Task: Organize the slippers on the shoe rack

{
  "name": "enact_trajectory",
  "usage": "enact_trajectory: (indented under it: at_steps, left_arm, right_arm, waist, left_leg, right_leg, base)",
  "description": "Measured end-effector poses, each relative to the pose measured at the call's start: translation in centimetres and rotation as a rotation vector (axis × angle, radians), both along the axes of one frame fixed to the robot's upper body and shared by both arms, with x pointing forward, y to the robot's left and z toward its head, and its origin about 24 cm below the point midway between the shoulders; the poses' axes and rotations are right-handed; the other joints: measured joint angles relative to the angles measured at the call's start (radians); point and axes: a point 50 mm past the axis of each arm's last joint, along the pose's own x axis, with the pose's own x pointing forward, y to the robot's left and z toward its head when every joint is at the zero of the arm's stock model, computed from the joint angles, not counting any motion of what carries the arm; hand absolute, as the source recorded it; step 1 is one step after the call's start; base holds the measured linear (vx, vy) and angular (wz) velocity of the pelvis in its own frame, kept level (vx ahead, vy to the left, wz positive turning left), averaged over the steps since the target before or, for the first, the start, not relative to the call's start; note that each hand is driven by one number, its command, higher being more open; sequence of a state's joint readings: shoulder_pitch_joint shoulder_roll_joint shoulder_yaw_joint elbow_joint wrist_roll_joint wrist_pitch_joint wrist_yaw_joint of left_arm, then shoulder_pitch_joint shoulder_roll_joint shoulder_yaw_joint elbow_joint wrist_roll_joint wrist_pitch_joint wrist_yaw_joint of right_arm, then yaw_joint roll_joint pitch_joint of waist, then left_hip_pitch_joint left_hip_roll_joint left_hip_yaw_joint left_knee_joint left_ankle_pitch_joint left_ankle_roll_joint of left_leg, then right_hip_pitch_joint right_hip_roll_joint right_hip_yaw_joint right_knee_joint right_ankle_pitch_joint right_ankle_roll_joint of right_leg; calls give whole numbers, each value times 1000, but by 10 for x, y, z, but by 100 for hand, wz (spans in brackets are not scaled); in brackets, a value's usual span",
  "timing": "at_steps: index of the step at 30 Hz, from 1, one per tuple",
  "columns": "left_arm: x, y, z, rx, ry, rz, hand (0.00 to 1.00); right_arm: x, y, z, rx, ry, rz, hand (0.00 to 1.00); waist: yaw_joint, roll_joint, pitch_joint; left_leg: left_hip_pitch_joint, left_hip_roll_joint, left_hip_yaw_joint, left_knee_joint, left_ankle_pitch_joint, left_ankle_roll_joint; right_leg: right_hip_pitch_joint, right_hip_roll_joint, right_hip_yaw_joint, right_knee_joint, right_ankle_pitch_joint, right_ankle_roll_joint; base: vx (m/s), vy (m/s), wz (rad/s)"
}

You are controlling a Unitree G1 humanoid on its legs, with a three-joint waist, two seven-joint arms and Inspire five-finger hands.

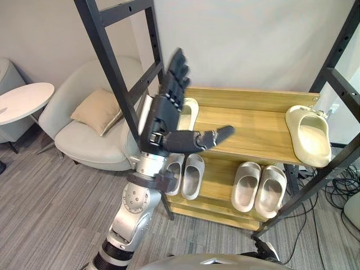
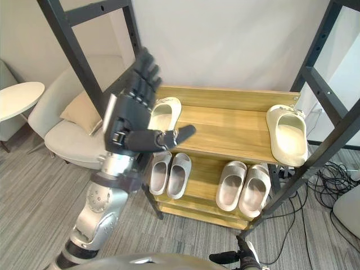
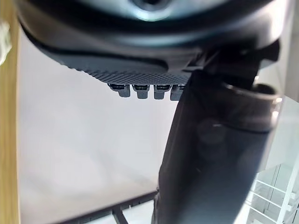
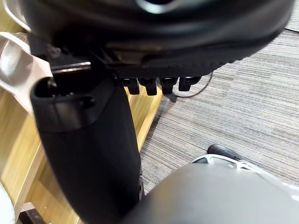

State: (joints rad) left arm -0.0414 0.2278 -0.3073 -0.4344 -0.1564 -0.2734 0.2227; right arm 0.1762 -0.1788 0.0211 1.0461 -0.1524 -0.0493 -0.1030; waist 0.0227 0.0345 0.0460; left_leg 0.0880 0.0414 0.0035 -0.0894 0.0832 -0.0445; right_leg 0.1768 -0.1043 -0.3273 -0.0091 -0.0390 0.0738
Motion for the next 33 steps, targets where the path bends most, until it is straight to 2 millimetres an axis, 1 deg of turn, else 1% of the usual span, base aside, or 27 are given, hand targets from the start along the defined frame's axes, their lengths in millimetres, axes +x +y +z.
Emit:
enact_trajectory:
  at_steps: [4, 6, 9, 12, 15, 16, 18, 24, 27, 29, 31, 33]
  left_arm:
    - [12, 8, 2, 43, -20, 102, 100]
    - [21, 20, 0, 83, -20, 185, 100]
    - [31, 32, 1, 125, -17, 240, 100]
    - [42, 37, 8, 281, -66, 305, 100]
    - [53, 46, 6, 410, -73, 353, 100]
    - [58, 51, 4, 478, -68, 380, 100]
    - [65, 54, 2, 539, -57, 401, 100]
    - [70, 58, -1, 620, -45, 432, 100]
    - [77, 62, -5, 668, -23, 463, 100]
    - [81, 66, -9, 714, 0, 489, 100]
    - [87, 77, -16, 771, 56, 546, 100]
    - [89, 80, -15, 801, 53, 586, 100]
  right_arm:
    - [1, 3, 0, -1, -8, -5, 100]
    - [3, 4, 0, 1, -14, -6, 100]
    - [4, 4, 0, 1, -19, -6, 100]
    - [7, 5, 1, 5, -31, -10, 100]
    - [9, 6, 1, 10, -37, -14, 100]
    - [13, 7, 2, 11, -50, -13, 100]
    - [15, 7, 3, 12, -59, -12, 100]
    - [17, 8, 3, 23, -72, -55, 100]
    - [20, 9, 3, 30, -85, -64, 100]
    - [23, 9, 5, 33, -101, -68, 100]
    - [25, 10, 5, 34, -109, -67, 100]
    - [27, 10, 6, 33, -114, -68, 100]
  waist:
    - [-1, -8, 4]
    - [-3, -14, 8]
    - [-4, -15, 8]
    - [-8, -20, 13]
    - [-19, -22, 14]
    - [-32, -21, 19]
    - [-34, -21, 25]
    - [-41, -23, 34]
    - [-47, -26, 39]
    - [-51, -26, 39]
    - [-52, -26, 40]
    - [-52, -28, 48]
  left_leg:
    - [-2, 0, -6, 1, 0, 0]
    - [-6, 0, -6, 1, -1, -1]
    - [-18, 1, -7, 1, -1, -2]
    - [-30, 1, -6, 2, -1, -2]
    - [-30, 1, -6, 2, -1, -2]
    - [-30, 1, -5, 2, -2, -3]
    - [-34, 4, 2, 1, -4, -6]
    - [-41, 10, 12, 2, -11, -13]
    - [-46, 15, 16, 2, -15, -19]
    - [-50, 17, 17, 2, -16, -20]
    - [-56, 22, 19, 2, -17, -21]
    - [-60, 23, 19, 2, -17, -21]
  right_leg:
    - [-3, 0, -5, 9, -7, 0]
    - [-14, -1, -5, 17, -14, 0]
    - [-26, 0, -5, 20, -16, 0]
    - [-38, 0, -5, 19, -16, 0]
    - [-38, 2, -5, 15, -16, -2]
    - [-38, 3, -4, 13, -17, -2]
    - [-46, 5, 3, 10, -16, -3]
    - [-53, 12, 12, -4, -13, -6]
    - [-56, 18, 18, -15, -11, -8]
    - [-62, 21, 24, -17, -10, -9]
    - [-73, 24, 34, -19, -8, -12]
    - [-75, 26, 33, -21, -8, -13]
  base:
    - [14, -10, 4]
    - [0, 0, 0]
    - [0, 0, 0]
    - [11, -3, 0]
    - [0, 0, 0]
    - [4, -9, -3]
    - [0, -3, -8]
    - [15, -5, -6]
    - [28, -9, -6]
    - [35, -10, -11]
    - [30, -6, -13]
    - [0, 0, 0]
